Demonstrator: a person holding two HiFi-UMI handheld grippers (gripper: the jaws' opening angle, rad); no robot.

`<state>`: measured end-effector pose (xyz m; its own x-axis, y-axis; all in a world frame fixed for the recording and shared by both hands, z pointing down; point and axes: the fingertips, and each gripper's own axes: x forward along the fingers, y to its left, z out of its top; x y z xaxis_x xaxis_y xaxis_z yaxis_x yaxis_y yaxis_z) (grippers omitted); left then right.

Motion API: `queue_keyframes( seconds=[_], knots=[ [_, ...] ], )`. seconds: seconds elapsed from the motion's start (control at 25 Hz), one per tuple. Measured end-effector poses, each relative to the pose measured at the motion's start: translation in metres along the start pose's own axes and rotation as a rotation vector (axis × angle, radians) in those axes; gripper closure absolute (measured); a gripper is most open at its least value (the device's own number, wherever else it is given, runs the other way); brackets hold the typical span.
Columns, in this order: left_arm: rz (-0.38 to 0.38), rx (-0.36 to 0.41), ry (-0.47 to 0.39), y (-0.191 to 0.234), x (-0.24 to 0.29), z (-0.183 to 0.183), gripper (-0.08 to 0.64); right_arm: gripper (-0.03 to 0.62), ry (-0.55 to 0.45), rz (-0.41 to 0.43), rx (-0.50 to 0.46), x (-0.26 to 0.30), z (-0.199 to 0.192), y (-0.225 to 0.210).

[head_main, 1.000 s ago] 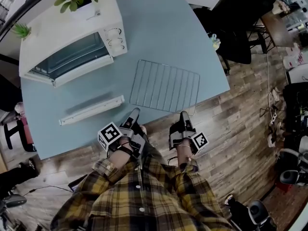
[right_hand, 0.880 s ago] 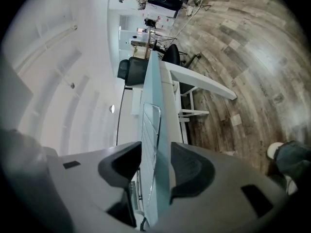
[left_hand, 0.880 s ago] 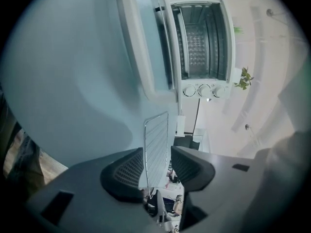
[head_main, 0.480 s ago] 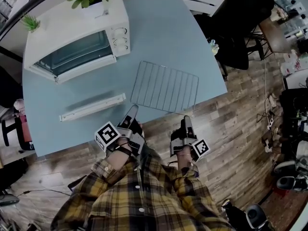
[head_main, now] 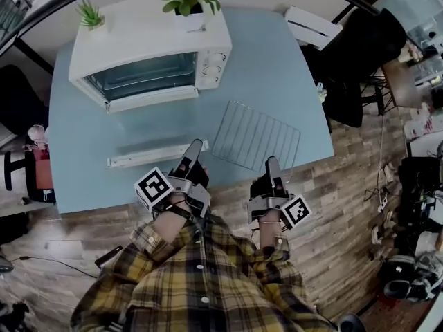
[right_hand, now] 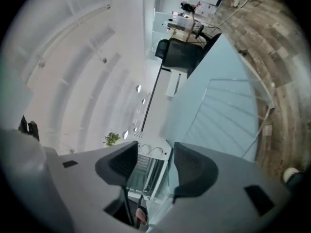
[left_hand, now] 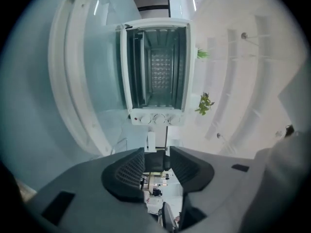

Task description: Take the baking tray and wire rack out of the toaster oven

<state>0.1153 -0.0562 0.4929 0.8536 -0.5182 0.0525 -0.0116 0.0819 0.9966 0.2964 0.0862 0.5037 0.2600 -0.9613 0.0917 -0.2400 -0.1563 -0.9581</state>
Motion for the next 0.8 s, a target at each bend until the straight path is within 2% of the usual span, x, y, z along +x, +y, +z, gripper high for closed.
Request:
queue_keyframes(
  seconds=[0.16, 0.36, 0.64, 0.8],
  knots=[
    [-0.017, 0.006, -0.076, -0.019, -0.010, 0.057, 0.407, 0.370, 0.063, 0.073, 0.029, 0.054, -0.038, 0.040],
    [-0.033, 0.030, -0.195, -0.033, -0.023, 0.136, 0.405, 0.370, 0.164, 0.123, 0.082, 0.128, -0.094, 0.076],
    [-0.077, 0.028, -0.298, -0.041, -0.028, 0.224, 0.399, 0.370, 0.259, 0.120, 0.139, 0.206, -0.164, 0.100],
    [-0.024, 0.042, -0.308, -0.021, -0.026, 0.257, 0.396, 0.370, 0.293, 0.092, 0.131, 0.240, -0.197, 0.094]
  ],
)
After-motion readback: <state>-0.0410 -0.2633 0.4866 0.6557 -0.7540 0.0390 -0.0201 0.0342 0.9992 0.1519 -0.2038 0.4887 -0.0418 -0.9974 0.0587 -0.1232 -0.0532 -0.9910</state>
